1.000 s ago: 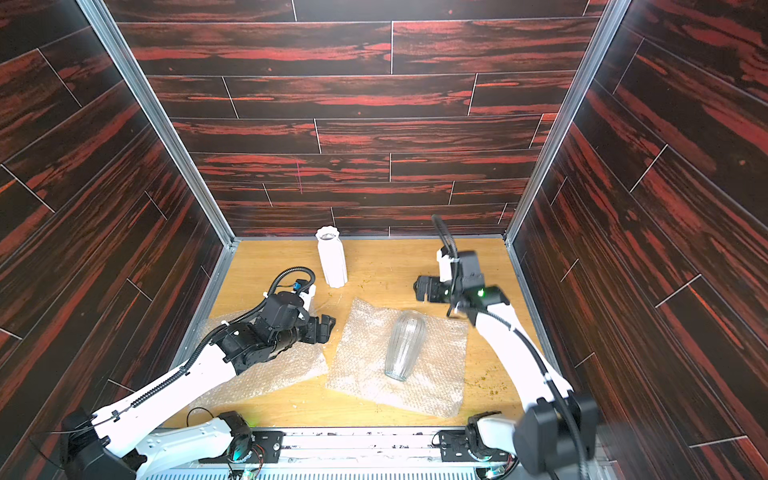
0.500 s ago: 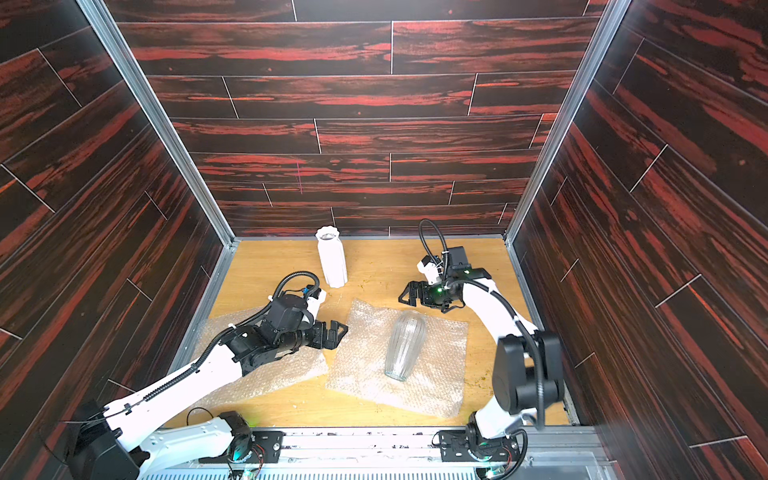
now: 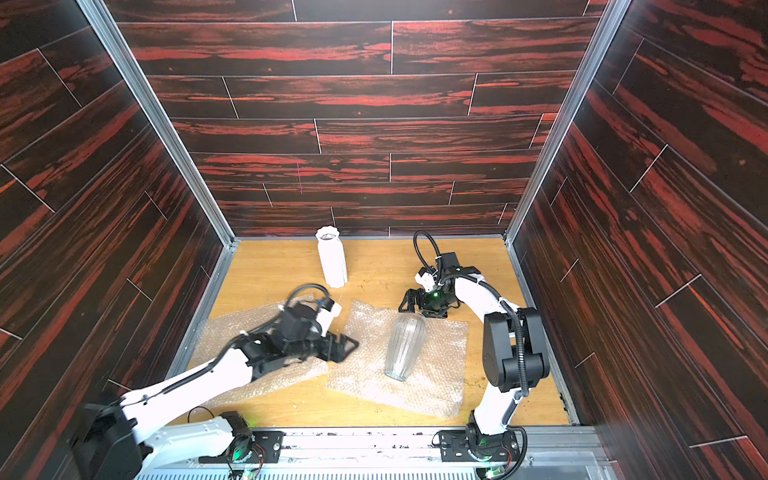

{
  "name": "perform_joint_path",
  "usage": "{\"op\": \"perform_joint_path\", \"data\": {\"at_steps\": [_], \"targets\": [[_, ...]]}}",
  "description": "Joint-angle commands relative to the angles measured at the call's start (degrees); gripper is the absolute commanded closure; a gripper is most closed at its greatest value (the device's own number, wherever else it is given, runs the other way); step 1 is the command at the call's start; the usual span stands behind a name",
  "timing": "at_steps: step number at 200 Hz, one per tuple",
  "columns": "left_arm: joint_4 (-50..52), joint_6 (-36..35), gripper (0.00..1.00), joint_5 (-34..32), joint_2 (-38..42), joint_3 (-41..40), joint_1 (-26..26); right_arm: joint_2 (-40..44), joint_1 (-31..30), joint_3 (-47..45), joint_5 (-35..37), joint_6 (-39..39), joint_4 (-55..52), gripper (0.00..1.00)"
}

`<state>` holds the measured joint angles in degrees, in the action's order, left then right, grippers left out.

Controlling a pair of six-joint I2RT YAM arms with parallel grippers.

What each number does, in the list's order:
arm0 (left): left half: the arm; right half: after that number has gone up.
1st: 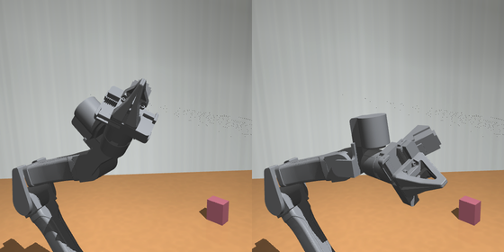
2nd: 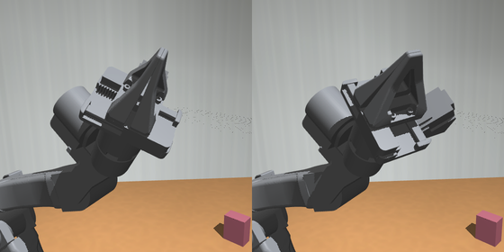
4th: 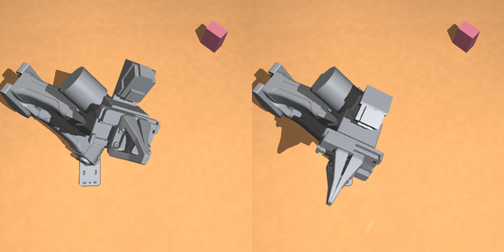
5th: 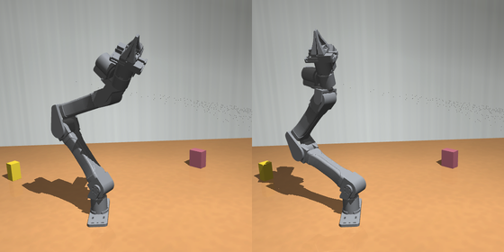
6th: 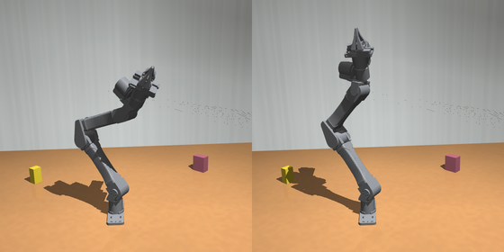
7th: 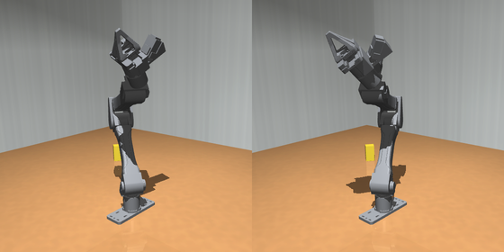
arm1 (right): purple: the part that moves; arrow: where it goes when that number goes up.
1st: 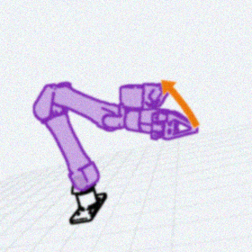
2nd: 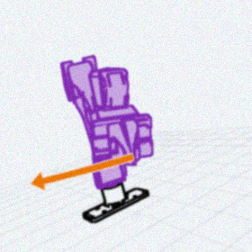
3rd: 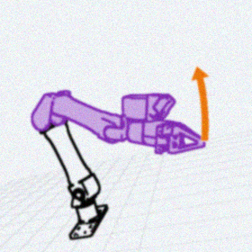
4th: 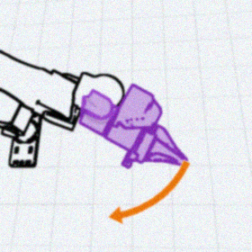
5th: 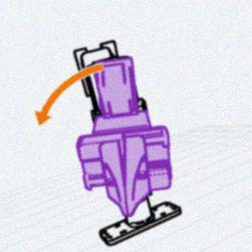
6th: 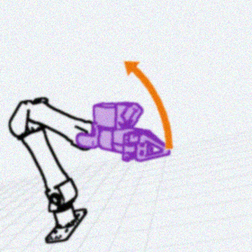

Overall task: Unwrap the vase from the bubble wrap
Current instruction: Pick up the vase from the bubble wrap.

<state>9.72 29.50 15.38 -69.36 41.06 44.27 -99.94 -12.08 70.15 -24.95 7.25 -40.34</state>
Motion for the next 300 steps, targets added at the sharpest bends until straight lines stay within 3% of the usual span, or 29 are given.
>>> {"op": "perform_joint_path", "data": {"at_steps": [1, 29, 119, 142, 177, 300], "targets": [[-5.2, 3.7, 0.05, 3.9, -3.4, 1.0, 1.4, 7.5, 0.3, -4.0, 3.3, 3.1, 1.8, 0.01], [-5.4, 4.3, 0.0, 4.2, -7.7, 5.1, 1.4, 12.2, 0.4, -7.6, 4.4, 6.9, 3.9, 0.01], [-8.5, 5.5, 0.0, 5.2, -19.6, 14.1, 1.3, 9.3, 2.0, -10.2, -0.4, 6.7, 5.2, 0.01], [-7.5, 4.9, 0.0, 3.7, -18.8, 14.1, 1.3, 6.9, 2.0, -10.5, -4.4, 7.9, 7.2, 0.01], [-7.7, 4.8, 0.0, 2.1, -16.7, 11.2, 0.3, 5.9, 2.1, -11.7, -4.6, 8.5, 9.1, 0.01], [-10.4, 6.4, 0.0, 1.4, -14.6, 6.0, -0.8, 3.1, 1.6, -13.1, 0.8, 13.6, 17.2, 0.01]]}}
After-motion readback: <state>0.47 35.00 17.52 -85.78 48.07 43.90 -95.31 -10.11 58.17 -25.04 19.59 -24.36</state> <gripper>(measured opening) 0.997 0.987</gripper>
